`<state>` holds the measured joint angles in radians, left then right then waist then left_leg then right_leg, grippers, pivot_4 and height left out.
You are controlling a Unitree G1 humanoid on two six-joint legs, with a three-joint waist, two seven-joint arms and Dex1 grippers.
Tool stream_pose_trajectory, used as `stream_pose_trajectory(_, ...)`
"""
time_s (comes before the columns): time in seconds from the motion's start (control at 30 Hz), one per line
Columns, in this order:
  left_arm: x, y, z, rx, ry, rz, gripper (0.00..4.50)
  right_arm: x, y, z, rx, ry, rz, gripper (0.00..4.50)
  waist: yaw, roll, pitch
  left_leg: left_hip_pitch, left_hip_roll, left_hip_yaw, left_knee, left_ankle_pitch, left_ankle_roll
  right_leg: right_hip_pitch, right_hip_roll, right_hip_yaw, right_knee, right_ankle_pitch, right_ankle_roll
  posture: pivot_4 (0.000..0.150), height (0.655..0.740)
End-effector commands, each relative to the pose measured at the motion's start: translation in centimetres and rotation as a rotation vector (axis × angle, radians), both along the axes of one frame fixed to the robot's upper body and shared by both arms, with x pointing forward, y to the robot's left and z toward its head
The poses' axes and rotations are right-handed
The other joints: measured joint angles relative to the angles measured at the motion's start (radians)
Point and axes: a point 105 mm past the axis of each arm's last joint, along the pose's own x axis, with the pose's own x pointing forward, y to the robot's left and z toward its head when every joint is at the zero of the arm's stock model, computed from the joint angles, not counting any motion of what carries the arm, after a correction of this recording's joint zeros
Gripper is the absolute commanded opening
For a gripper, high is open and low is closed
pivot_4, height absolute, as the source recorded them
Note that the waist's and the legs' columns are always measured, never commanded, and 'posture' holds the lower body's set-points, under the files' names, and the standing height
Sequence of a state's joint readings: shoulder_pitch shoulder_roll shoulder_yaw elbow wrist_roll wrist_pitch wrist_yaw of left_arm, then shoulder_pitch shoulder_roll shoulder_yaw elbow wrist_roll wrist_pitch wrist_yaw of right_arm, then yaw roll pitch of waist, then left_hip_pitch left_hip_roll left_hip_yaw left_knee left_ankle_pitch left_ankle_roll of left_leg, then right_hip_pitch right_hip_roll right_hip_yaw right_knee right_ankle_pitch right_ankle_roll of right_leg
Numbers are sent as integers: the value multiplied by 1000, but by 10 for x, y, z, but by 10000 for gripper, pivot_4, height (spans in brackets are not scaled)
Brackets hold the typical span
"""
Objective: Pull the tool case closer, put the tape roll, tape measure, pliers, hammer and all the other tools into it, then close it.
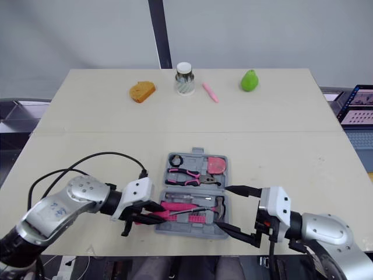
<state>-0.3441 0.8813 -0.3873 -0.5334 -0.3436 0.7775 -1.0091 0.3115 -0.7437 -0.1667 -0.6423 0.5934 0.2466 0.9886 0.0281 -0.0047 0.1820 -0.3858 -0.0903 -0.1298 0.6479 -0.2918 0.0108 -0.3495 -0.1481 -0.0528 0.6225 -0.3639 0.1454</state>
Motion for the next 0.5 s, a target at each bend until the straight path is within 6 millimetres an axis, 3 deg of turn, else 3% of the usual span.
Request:
stream_pose_trajectory(0.03, 0, -7, 2, 37, -13, -65, 5781, -7, 1, 7, 3, -22, 22, 45000, -1, 0, 0, 0, 0, 2, 0, 0, 0, -2, 0, 1, 0, 0, 0, 1500, 7400)
stream_pose_trajectory(0.17, 0, -19, 1, 47, 15, -86, 5781, -12, -2, 7, -3, -13, 17, 45000, -1, 0, 0, -1, 1, 5, 0, 0, 0, -5, 0, 4, 4, 0, 0, 1500, 7400)
stream_pose_trajectory(0.5, 2, -23, 0, 220, -30, -139, 5781, -18, -5, 8, -15, 1, 14, 45000, 0, 0, 0, -2, 2, 8, 0, 0, 0, -7, 2, 6, 5, 0, 1, 1500, 7400)
